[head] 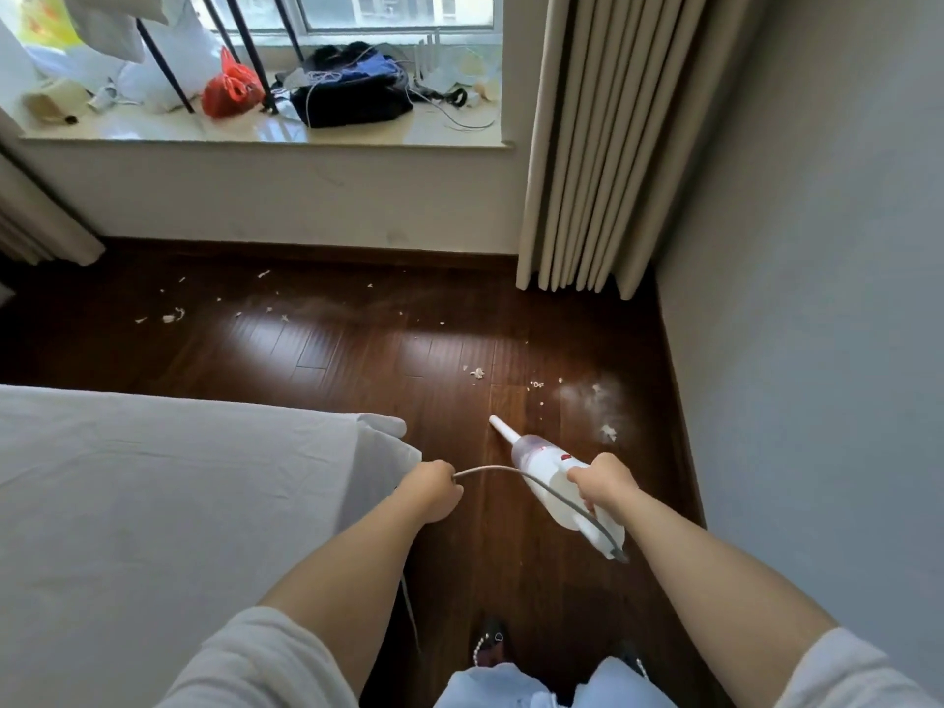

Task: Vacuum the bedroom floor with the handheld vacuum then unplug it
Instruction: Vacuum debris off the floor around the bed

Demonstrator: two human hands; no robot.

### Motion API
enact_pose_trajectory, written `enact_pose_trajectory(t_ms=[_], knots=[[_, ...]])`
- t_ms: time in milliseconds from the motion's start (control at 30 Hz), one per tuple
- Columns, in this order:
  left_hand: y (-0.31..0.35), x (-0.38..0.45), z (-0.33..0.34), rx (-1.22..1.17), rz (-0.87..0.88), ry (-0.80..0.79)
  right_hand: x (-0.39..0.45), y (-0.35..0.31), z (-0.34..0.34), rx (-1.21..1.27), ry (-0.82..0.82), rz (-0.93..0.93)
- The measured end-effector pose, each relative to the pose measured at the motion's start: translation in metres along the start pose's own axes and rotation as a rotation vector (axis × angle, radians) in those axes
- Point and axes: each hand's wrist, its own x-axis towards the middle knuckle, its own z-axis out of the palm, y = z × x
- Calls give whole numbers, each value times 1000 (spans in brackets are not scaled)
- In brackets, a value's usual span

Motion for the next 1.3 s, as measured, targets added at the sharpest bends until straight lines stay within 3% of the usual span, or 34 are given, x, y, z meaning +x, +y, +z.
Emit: enact_pose_trajectory(t_ms=[333, 700, 967, 1300], knots=[[108, 7, 28, 126, 174, -54, -3, 79, -85, 117, 81, 143], [198, 1, 63, 214, 241, -83, 7, 159, -162, 183, 145, 254], [218, -4, 78, 189, 251, -108, 12, 185, -187, 236, 173, 238], [206, 1, 69, 230, 265, -100, 6, 163, -192, 147, 55, 157]])
